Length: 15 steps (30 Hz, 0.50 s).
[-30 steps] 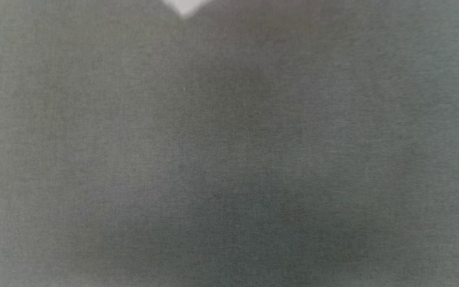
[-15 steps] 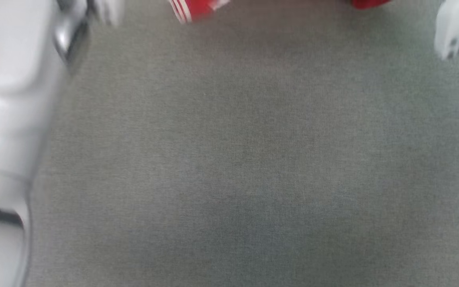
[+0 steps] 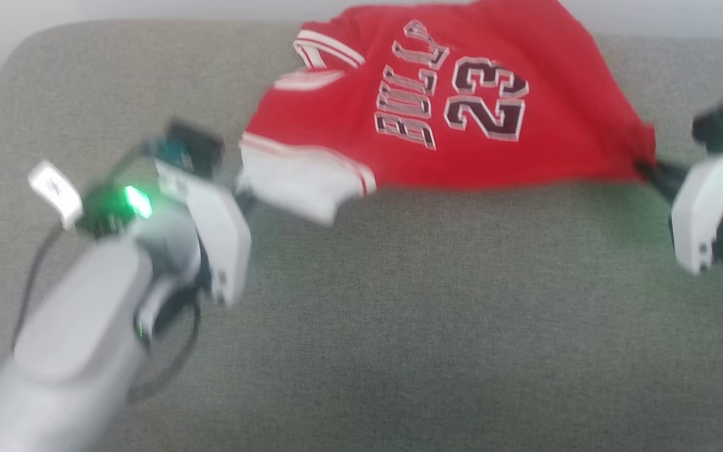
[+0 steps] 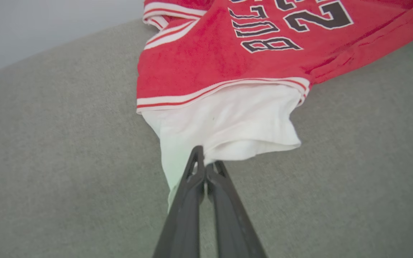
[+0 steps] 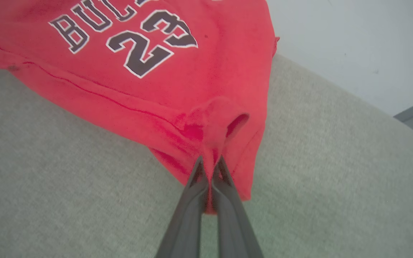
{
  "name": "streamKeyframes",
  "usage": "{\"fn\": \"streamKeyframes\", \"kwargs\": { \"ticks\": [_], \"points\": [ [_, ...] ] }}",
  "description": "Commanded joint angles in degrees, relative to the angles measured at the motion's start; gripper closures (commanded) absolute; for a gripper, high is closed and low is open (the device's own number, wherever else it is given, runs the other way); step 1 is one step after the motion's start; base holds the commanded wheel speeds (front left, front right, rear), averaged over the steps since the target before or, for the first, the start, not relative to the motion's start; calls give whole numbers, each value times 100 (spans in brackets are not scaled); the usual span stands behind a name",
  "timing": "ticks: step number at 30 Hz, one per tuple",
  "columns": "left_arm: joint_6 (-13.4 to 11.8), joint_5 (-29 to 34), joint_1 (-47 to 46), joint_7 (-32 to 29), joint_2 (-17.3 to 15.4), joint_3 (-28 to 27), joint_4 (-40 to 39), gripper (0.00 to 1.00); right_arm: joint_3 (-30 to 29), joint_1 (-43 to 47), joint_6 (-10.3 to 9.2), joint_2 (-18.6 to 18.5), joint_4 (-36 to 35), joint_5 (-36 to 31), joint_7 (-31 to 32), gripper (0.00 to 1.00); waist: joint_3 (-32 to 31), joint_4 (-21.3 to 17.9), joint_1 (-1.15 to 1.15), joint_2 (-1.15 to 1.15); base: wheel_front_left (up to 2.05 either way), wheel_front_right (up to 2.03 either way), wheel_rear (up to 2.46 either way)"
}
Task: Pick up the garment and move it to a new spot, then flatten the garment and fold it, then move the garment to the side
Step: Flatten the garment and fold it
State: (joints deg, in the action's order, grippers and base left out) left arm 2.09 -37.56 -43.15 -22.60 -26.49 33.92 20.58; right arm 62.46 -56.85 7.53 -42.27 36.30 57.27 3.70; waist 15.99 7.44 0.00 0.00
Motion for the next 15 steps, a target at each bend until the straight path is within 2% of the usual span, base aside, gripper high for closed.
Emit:
{"fn": "streamKeyframes", "kwargs": {
  "ticks": [1,6,10,11,12,15],
  "points": [
    [-219,-218,527,-354,-154,-18,-561,100,77,308,-8,-181,-254,173,86,100,-99,15,0,0,0,0,0],
    [-886,-537,1751,-1004,-547,-16,-1976,100,191,949,-8,-601,-796,530,250,100,-231,37,0,0,0,0,0],
    [-1405,-727,2586,-1306,-791,-31,-2787,100,257,1423,-7,-851,-1182,769,384,100,-283,41,0,0,0,0,0],
    [-1506,-729,2765,-1367,-858,-18,-2954,100,293,1518,-7,-937,-1288,774,418,100,-291,39,0,0,0,0,0],
    [-1506,-729,2765,-1367,-858,-18,-2954,100,293,1518,-7,-937,-1288,774,418,100,-291,39,0,0,0,0,0],
    [-1803,-824,3233,-1509,-971,-7,-3324,100,357,1802,-7,-1106,-1598,902,551,100,-315,25,0,0,0,0,0]
  ]
}}
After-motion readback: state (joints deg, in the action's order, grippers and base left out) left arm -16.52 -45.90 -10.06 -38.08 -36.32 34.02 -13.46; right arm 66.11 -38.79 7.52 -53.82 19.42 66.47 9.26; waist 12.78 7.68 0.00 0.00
